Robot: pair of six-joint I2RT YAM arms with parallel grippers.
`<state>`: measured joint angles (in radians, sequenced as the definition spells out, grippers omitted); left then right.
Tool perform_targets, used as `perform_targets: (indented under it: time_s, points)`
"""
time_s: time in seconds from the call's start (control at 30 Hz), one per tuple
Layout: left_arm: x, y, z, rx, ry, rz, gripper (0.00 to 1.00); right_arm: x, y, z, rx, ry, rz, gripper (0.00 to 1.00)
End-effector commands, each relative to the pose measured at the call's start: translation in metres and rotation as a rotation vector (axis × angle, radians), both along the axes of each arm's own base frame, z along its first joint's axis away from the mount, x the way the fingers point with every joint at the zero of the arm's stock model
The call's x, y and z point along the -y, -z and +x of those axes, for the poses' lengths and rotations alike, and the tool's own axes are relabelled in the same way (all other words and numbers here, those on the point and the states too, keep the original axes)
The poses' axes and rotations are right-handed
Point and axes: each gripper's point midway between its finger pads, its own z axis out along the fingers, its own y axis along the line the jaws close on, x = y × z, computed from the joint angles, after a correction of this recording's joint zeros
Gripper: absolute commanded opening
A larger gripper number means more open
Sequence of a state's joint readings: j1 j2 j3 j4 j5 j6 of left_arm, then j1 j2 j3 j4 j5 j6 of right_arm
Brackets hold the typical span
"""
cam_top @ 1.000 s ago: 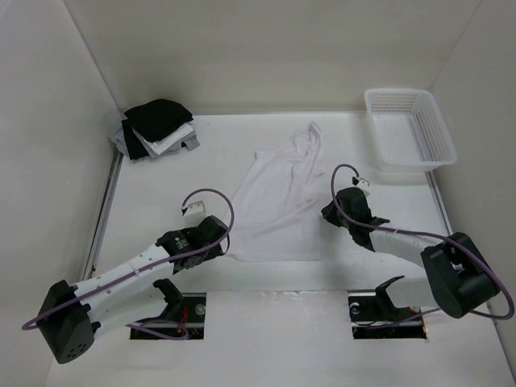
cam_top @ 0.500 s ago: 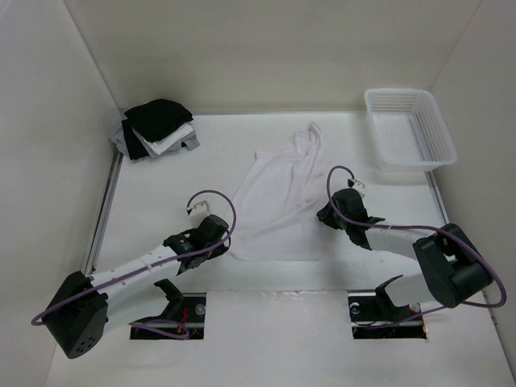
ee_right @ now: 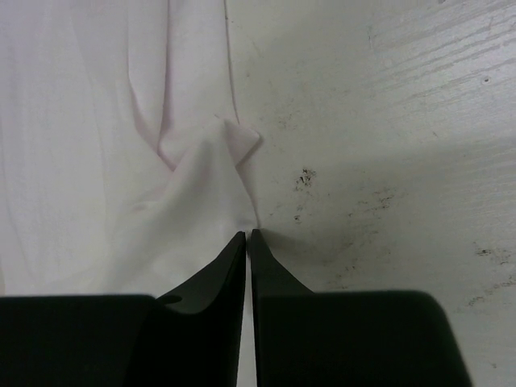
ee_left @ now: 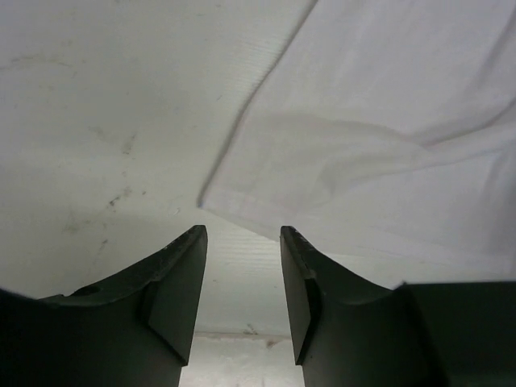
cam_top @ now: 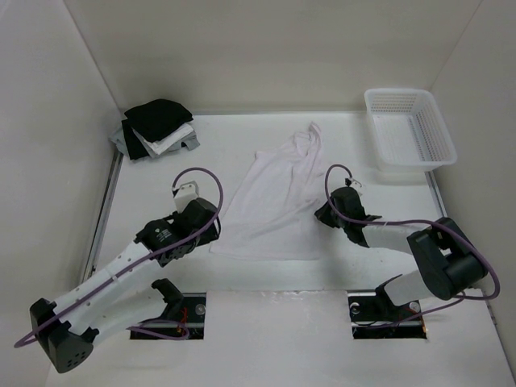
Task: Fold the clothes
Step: Flatten the tank top out
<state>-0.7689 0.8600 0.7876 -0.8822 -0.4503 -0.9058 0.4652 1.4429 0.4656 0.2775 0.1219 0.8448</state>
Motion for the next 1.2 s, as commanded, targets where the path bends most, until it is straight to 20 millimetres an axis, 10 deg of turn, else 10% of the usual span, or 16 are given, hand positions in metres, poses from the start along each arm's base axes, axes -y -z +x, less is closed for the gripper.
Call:
perform_targets:
  time_s: [0.0, 0.43, 0.8, 1.17]
  points:
    - [-0.023, 0.021, -0.017, -0.063, -0.037, 0.082, 0.4, -0.003, -0.014, 0.015, 0.055, 0.024, 0.01, 0.12]
    - [-0.001, 0.094, 0.009, -0.041, -0.065, -0.009, 0.39, 0.004, -0.029, -0.015, 0.099, 0.007, 0.008, 0.14]
    - [0.003, 0.118, 0.017, -0.11, -0.051, -0.002, 0.24, 0.009, -0.06, -0.04, 0.163, 0.001, 0.013, 0.19]
    - [0.005, 0.095, 0.007, -0.072, -0.077, -0.121, 0.01, 0.016, -0.053, -0.065, 0.138, -0.009, 0.013, 0.37]
